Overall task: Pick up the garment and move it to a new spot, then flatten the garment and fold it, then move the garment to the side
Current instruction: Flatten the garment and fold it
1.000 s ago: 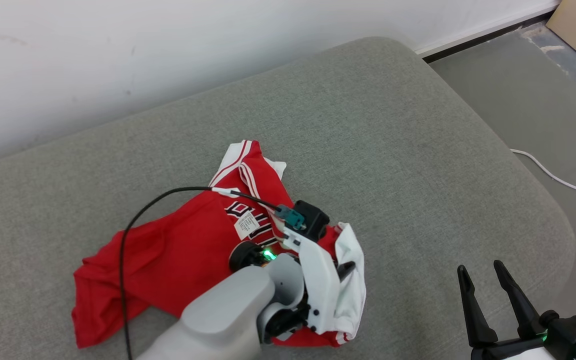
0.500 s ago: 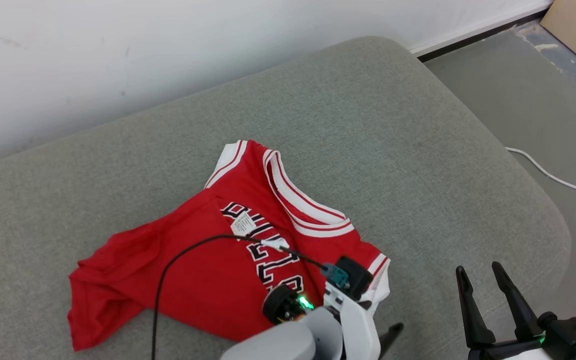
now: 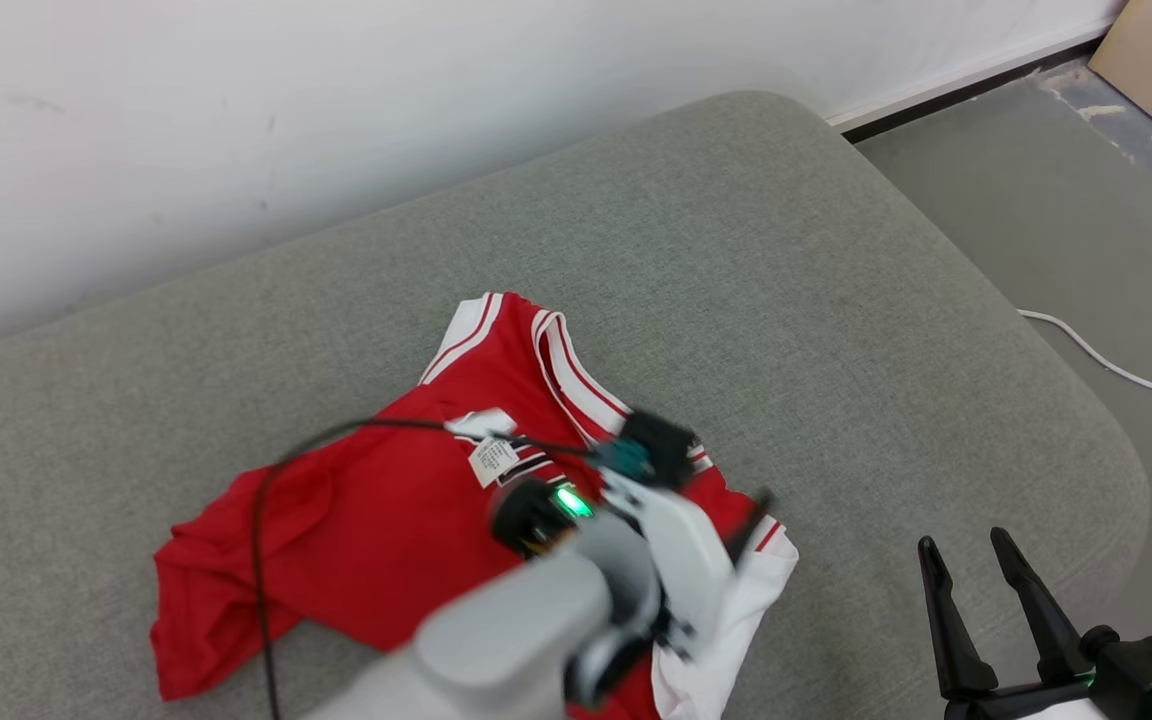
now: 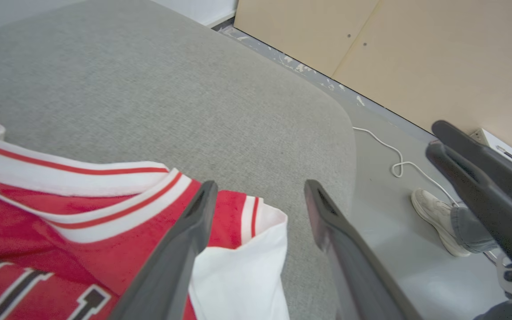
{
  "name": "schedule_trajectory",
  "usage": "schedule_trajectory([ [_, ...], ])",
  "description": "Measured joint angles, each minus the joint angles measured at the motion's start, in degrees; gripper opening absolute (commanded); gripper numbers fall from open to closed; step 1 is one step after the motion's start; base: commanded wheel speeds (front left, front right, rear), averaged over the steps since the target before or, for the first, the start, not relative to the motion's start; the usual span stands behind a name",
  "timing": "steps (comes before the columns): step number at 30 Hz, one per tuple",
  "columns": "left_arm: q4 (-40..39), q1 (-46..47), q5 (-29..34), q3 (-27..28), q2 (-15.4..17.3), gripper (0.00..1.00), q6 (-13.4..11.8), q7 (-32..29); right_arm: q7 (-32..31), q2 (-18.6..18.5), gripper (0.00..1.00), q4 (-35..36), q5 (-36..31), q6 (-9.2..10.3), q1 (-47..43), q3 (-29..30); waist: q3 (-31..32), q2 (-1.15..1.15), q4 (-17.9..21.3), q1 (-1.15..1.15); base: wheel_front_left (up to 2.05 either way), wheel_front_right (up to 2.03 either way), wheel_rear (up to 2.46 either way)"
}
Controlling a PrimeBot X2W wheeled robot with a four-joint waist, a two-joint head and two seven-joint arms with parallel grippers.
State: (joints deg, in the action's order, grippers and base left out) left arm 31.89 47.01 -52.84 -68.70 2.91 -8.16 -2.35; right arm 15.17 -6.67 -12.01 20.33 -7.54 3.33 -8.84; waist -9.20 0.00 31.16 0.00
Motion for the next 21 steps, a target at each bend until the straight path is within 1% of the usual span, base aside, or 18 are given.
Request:
schedule_trajectory([
  [2,3.34,2.25,1.25,1.56,1.09,1.00,-1.42,1.65,0.00,-0.18,1.00,-0.02,-0.07,0.00,0.03,-0.15,0.13,0.00,-0.12,0.00,0.00,0.00,0.00],
  [3,6.81,4.46,2.20,2.05,2.88,1.00,-2.30,2.64,0.00,-0.22,1.00,-0.01,-0.07,0.00,0.08,-0.37,0.14,0.00,-0.15,0.00,0.00,0.00,0.00],
  [6,11.79,6.62,3.19,2.32,5.04,1.00,-3.13,2.24,0.00,-0.38,1.00,0.21,-0.07,0.00,0.10,-0.64,-0.12,0.00,-0.16,0.00,0.00,0.00,0.00],
  [12,19.16,10.72,3.24,3.19,6.45,1.00,-3.00,1.25,0.00,-0.70,1.00,0.59,-0.04,0.00,0.10,-0.88,-1.41,0.00,-0.12,0.00,0.00,0.00,0.00],
  [17,25.47,14.30,4.11,2.34,6.73,1.00,-2.80,-1.68,0.00,-0.71,1.00,0.91,0.16,0.00,0.30,-1.12,-3.35,0.00,0.02,0.00,0.00,0.00,0.00],
  [21,29.29,16.36,2.93,3.05,6.43,1.00,-0.68,-4.50,0.00,-0.69,1.00,0.94,0.37,0.00,0.97,-1.14,-5.36,0.00,0.15,0.00,0.00,0.00,0.00],
])
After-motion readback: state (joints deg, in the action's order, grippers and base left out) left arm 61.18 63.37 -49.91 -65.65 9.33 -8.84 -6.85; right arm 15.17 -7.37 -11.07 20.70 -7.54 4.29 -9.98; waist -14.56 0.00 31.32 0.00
